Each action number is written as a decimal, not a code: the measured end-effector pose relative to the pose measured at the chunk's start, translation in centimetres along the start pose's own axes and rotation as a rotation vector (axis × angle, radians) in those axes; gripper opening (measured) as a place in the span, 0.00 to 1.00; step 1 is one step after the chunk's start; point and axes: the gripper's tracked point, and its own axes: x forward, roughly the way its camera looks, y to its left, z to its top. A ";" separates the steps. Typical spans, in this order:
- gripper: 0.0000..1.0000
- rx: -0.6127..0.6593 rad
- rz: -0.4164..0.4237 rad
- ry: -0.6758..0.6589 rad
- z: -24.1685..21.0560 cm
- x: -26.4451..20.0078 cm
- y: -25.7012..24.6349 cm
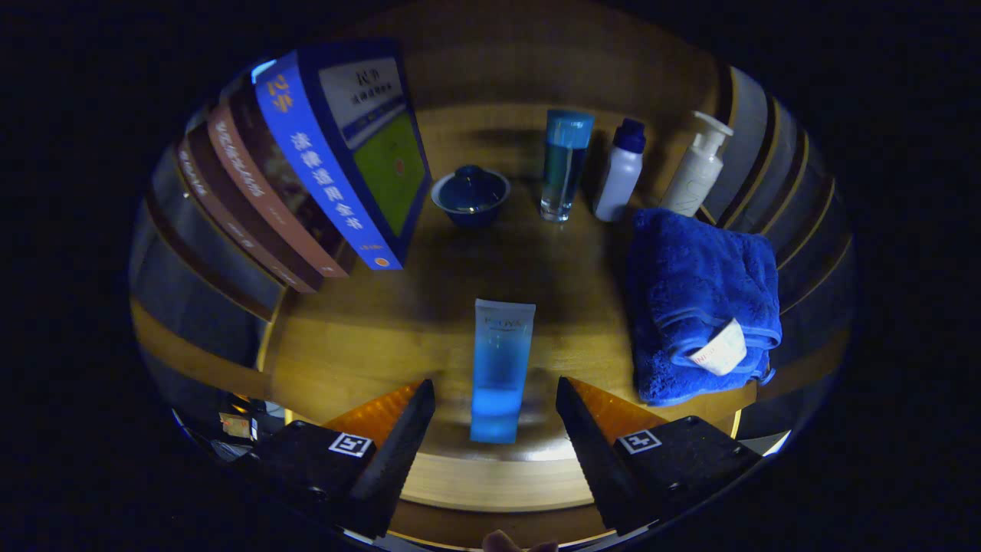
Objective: Pull open the drawer, take out the items inside it, and place them on the countertop above the cabinet.
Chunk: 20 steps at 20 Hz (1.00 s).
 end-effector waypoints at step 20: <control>0.99 -0.061 0.122 -0.930 -10.1 -23.9 3.9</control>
